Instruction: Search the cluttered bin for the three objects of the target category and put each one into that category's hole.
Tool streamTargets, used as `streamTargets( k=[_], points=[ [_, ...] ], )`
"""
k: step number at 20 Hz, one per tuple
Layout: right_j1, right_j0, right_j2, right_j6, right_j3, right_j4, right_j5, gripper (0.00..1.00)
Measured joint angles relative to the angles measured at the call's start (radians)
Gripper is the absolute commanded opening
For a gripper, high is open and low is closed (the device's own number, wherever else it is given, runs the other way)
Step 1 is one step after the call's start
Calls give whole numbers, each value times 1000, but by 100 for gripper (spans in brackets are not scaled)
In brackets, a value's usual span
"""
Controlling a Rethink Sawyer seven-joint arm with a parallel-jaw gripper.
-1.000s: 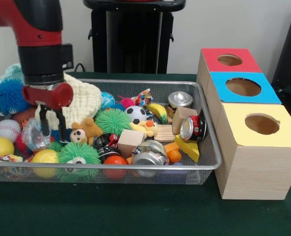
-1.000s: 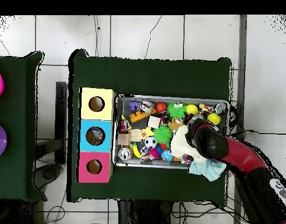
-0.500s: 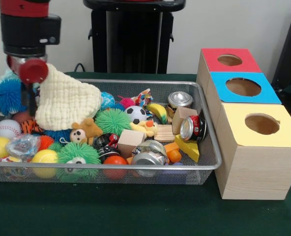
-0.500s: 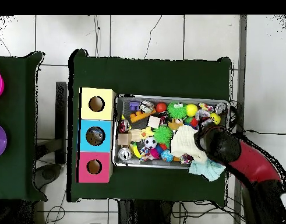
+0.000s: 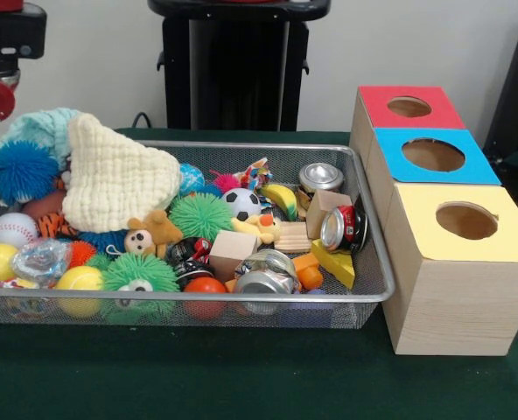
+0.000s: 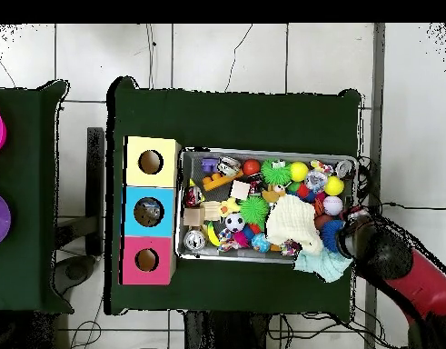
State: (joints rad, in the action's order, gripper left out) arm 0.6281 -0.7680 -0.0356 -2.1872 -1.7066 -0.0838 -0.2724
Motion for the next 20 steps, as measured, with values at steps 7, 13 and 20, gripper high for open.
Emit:
streamTargets(
  k=[7,13,20],
  points=[
    [27,7,-29,0,-33,49,0,100],
    [129,-36,23,0,-159,139,11,100],
    [190,-226,207,0,-305,163,131,100]
  ],
)
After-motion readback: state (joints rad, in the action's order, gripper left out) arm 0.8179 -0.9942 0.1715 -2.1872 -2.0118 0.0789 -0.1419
